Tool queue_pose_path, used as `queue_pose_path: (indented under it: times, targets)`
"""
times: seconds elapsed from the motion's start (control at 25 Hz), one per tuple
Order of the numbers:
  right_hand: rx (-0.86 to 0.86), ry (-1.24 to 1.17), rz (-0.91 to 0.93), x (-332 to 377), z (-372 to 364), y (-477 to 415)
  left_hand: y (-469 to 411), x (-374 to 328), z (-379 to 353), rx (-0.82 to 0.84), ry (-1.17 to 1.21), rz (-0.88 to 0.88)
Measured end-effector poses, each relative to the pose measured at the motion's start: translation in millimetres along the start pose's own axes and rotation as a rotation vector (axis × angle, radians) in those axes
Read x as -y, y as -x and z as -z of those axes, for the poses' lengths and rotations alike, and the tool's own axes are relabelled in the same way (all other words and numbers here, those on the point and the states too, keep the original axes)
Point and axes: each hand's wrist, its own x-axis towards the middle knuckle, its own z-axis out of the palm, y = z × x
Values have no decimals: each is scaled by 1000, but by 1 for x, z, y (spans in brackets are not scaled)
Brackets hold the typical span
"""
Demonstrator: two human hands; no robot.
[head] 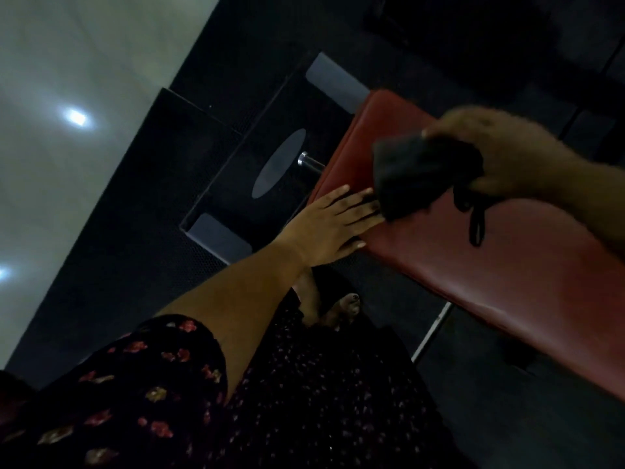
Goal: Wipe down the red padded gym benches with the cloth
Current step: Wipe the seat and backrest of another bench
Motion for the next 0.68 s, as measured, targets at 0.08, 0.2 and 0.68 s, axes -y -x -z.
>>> queue_pose_path:
  times: [0.08,0.2,0.68]
  targets:
    - [-110,-53,-44,-13,16,-38,15,-4,-10,-35,-6,38]
    - [-86,15,-56,-6,20,-97,22,-20,-14,-73,31,152]
    - [544,669,467,95,-34,-149,22,-19,-8,-17,45,159]
